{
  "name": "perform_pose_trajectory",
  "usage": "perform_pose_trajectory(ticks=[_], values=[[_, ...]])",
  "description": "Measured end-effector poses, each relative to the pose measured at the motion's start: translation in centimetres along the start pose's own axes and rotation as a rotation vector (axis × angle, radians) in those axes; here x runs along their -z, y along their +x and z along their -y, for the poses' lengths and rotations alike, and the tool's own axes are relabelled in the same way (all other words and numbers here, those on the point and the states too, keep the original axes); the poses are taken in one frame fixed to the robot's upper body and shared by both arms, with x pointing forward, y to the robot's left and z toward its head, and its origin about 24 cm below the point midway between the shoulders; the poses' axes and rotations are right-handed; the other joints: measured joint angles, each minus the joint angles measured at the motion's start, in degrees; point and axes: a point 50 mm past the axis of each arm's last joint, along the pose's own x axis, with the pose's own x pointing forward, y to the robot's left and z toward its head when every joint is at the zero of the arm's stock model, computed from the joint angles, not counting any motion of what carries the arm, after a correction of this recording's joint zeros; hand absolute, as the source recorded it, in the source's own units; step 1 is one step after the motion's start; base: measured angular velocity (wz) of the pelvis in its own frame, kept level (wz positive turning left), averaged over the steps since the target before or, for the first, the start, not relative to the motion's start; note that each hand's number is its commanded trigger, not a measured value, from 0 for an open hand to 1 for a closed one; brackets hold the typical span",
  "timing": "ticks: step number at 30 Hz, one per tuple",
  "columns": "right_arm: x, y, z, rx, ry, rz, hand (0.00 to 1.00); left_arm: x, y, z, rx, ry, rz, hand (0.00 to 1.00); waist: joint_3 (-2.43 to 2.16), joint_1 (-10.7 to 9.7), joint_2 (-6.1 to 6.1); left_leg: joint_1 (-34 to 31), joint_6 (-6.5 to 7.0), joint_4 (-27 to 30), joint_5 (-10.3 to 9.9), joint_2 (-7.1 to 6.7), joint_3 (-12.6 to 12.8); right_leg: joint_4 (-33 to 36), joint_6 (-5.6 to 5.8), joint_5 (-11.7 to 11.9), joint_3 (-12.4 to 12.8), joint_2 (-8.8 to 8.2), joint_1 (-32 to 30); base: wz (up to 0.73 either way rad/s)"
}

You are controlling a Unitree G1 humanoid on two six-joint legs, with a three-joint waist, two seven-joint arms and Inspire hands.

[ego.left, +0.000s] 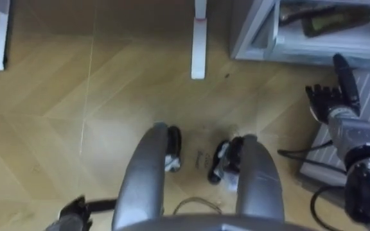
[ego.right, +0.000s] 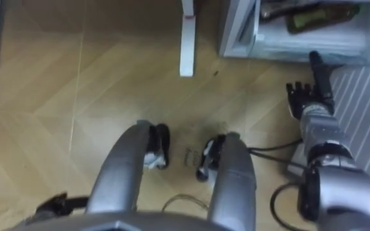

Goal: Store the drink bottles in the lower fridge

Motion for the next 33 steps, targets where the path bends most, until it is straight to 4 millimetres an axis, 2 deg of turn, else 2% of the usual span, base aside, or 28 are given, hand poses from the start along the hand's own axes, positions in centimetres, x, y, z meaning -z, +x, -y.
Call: perform_pose_trajectory(ticks=[4, 6, 12, 14, 16, 19, 21, 24, 30, 33], values=[[-0.4, 0.3, -2.3, -0.086, -0.082, -0.009, 0.00, -0.5, -0.1, -0.8, -0.018, 0.009, 0.018, 0.00, 0.05, 0.14, -0.09, -2.00, 0.12, 0.70, -0.39, -0.08, 0.00, 0.87, -0.22, -0.76, -0.49, -0.55, -1.78, 0.08], [-0.4, 0.4, -4.1, -0.126, -0.100, -0.011, 0.00, -1.1, -0.1, -1.2, -0.027, 0.015, 0.047, 0.00, 0.21, 0.32, -0.35, -2.51, 0.27, 0.90, -0.46, -0.20, -0.02, 1.27, -0.48, -1.03, -0.62, -0.80, -2.26, 0.05], [-0.7, 0.5, -4.5, -0.123, -0.178, -0.027, 0.00, -2.0, -0.2, -1.0, -0.027, 0.033, 0.097, 0.00, 0.61, -0.15, -1.09, -4.63, 0.26, 3.59, -1.60, -0.16, -0.08, 3.85, -0.75, -2.49, -1.01, -1.67, -3.95, 0.02], [-0.8, 0.5, -4.9, -0.130, -0.213, -0.028, 0.00, -2.2, -0.2, -1.0, -0.026, 0.034, 0.110, 0.00, 0.96, -0.13, -1.75, -5.63, 0.16, 4.44, -1.78, -0.10, -0.03, 4.74, -0.91, -2.60, -0.97, -1.88, -5.01, 0.00], [-0.8, 0.5, -5.2, -0.134, -0.213, -0.025, 0.00, -2.3, -0.2, -1.0, -0.026, 0.034, 0.115, 0.00, 0.96, -0.02, -1.85, -6.30, 0.31, 4.83, -1.88, -0.04, -0.10, 5.02, -0.80, -2.65, -1.01, -1.93, -5.57, 0.00], [-1.1, 0.4, -6.8, -0.150, -0.221, -0.010, 0.00, -2.5, -0.3, -1.4, -0.035, 0.042, 0.125, 0.00, 0.93, 0.10, -1.91, -6.96, 0.53, 5.06, -1.73, 0.01, 0.03, 5.72, -0.39, -2.65, -0.67, -2.46, -6.51, 0.00], [-1.0, 0.4, -7.8, -0.170, -0.232, -0.010, 0.00, -2.8, -0.4, -1.9, -0.048, 0.048, 0.135, 0.00, 0.93, 0.34, -1.90, -6.94, 0.57, 5.15, -1.64, -0.03, 0.10, 5.80, -0.53, -2.46, -0.68, -2.42, -6.49, 0.00], [-1.6, 0.3, -8.7, -0.177, -0.243, 0.019, 0.00, -3.4, -0.5, -2.2, -0.052, 0.072, 0.166, 0.00, 0.93, 1.94, -1.89, -7.03, 0.67, 5.79, -1.58, -0.12, 0.26, 6.55, -0.89, -2.65, -0.73, -2.49, -6.51, 0.03], [-1.6, 0.3, -10.5, -0.167, -0.236, 0.035, 0.00, -2.3, -0.6, -2.7, -0.062, 0.066, 0.142, 0.00, 0.88, 2.64, -1.81, -7.16, 0.12, 5.68, -1.30, -0.24, -0.13, 6.72, -1.09, -3.01, -1.00, -2.38, -6.66, 0.01], [-2.0, 0.2, -11.3, -0.160, -0.247, 0.053, 0.00, -1.9, -0.7, -3.0, -0.066, 0.067, 0.136, 0.00, 0.87, 2.85, -1.79, -7.29, -0.57, 5.03, -0.82, -1.08, -0.87, 6.73, -1.42, -3.22, -1.58, -2.90, -6.61, 0.17]])
